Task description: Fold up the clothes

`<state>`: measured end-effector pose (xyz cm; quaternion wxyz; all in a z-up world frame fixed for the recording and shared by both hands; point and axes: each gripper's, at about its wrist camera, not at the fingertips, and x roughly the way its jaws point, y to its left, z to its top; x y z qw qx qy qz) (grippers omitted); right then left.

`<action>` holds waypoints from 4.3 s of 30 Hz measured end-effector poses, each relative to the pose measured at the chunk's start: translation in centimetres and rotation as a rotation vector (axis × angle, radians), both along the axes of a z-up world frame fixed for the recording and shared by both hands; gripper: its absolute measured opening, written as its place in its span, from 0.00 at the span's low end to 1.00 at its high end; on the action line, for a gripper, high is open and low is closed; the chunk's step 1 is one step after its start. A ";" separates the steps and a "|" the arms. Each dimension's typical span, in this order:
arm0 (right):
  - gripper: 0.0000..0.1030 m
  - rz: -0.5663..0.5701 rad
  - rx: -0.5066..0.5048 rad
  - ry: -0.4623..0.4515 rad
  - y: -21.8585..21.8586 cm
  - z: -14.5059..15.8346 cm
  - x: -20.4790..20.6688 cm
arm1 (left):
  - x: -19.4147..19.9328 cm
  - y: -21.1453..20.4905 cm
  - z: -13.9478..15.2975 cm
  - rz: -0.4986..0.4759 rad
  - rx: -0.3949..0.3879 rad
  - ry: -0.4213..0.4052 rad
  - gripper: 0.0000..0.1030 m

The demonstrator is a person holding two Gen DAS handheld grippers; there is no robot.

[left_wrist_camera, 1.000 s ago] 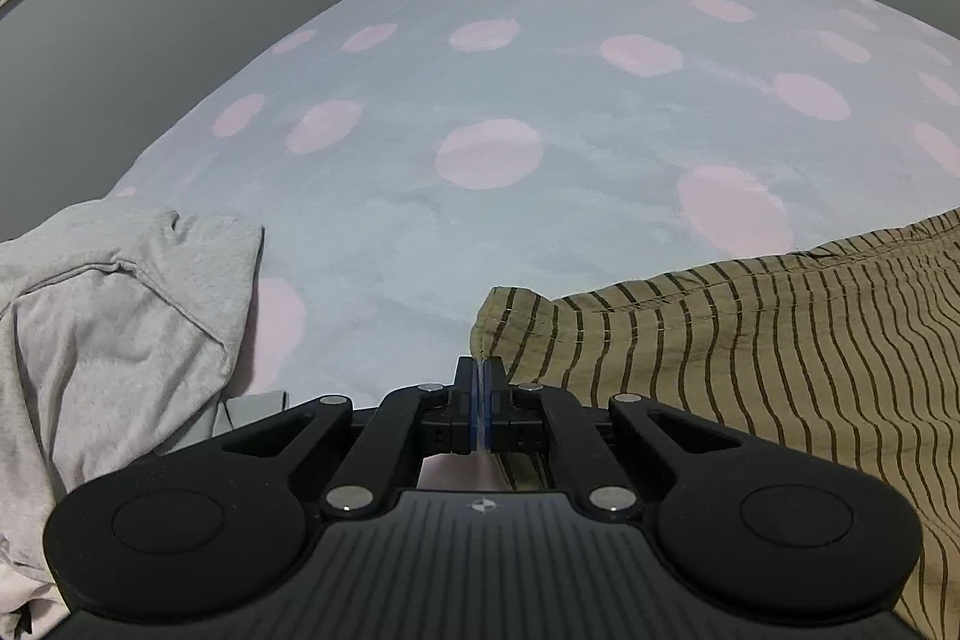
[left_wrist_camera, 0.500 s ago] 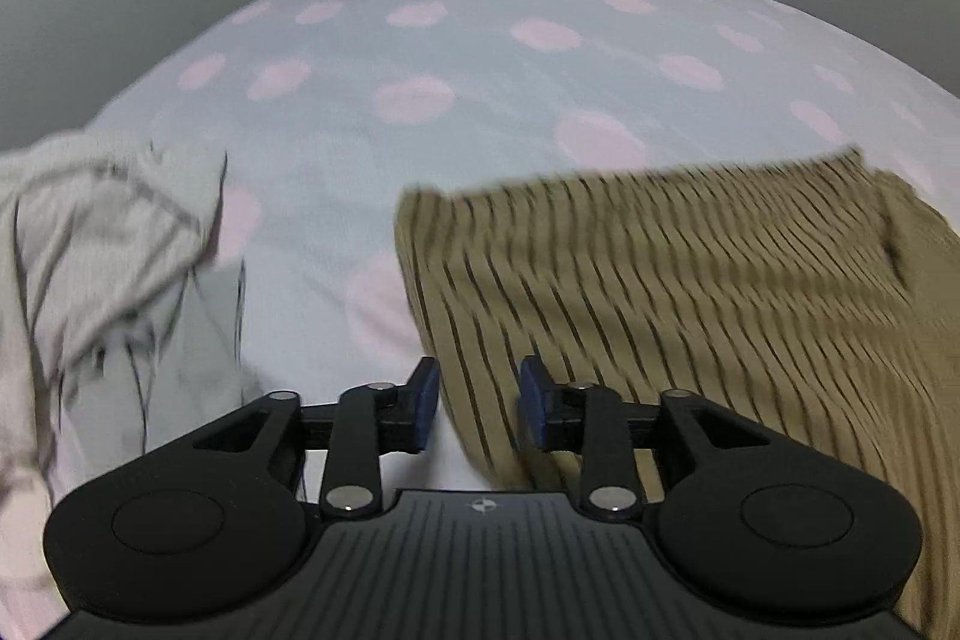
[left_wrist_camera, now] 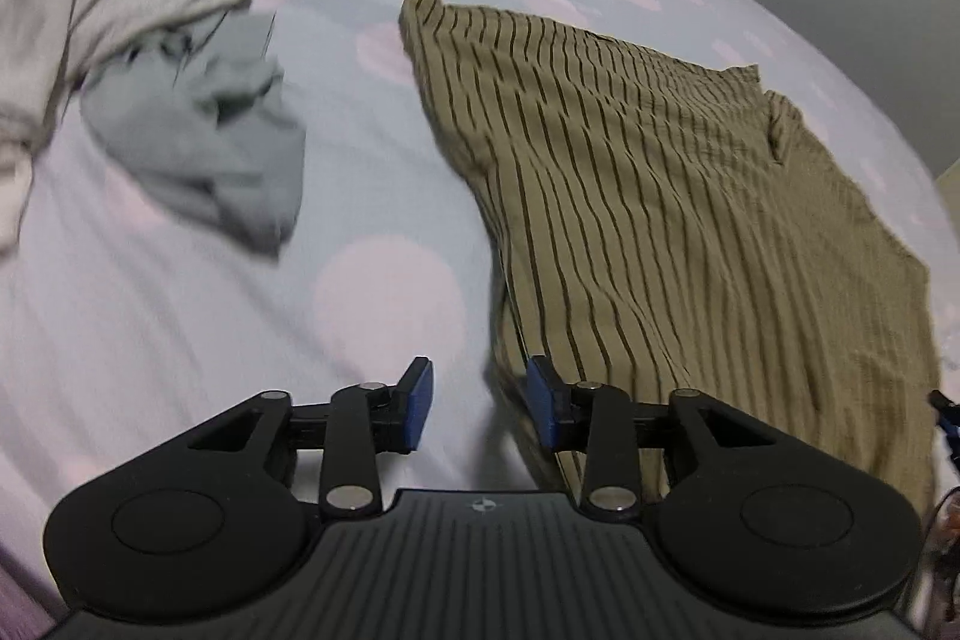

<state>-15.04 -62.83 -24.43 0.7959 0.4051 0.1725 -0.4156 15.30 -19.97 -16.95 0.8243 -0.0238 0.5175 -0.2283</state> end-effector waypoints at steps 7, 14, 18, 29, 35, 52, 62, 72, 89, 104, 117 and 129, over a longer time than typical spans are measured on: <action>0.38 0.023 0.137 -0.076 4.4 1.6 -2.9 | -1.4 0.8 0.3 -0.018 -0.103 0.014 0.43; 0.47 0.056 0.191 -0.040 11.4 2.2 -4.1 | -2.5 0.1 -0.4 -0.060 -0.176 0.079 0.44; 0.47 0.028 0.260 -0.025 13.0 1.5 -4.9 | -2.9 -0.3 -0.7 -0.074 -0.200 0.176 0.47; 0.15 0.064 0.385 0.018 13.6 0.2 -2.7 | -4.4 -2.6 -1.8 -0.089 -0.096 0.209 0.48; 0.07 0.063 0.347 0.019 14.7 1.5 -3.3 | -4.9 -4.1 -1.9 -0.113 -0.080 0.226 0.29; 0.03 -0.003 0.372 0.146 16.0 1.9 -2.7 | -4.7 -3.7 -2.0 -0.143 -0.004 0.253 0.07; 0.03 -0.009 0.318 0.034 16.3 3.2 -3.0 | -4.5 -3.2 2.3 -0.161 -0.080 0.106 0.32; 0.04 0.098 0.140 0.051 17.8 6.8 1.8 | -2.6 -1.7 3.7 -0.157 -0.180 0.064 0.48; 0.03 0.724 -0.121 0.131 28.3 10.5 16.3 | 1.3 1.2 1.7 -0.132 -0.305 0.165 0.44; 0.05 0.907 -0.142 0.401 33.9 3.1 21.4 | 1.5 1.2 0.6 -0.154 -0.222 0.161 0.44; 0.46 0.918 -0.185 0.369 31.9 7.1 16.0 | 1.2 0.7 1.2 -0.188 -0.178 0.179 0.44; 0.46 0.466 0.007 0.413 15.3 7.9 10.4 | 7.5 -3.3 3.1 -0.283 0.035 -0.004 0.45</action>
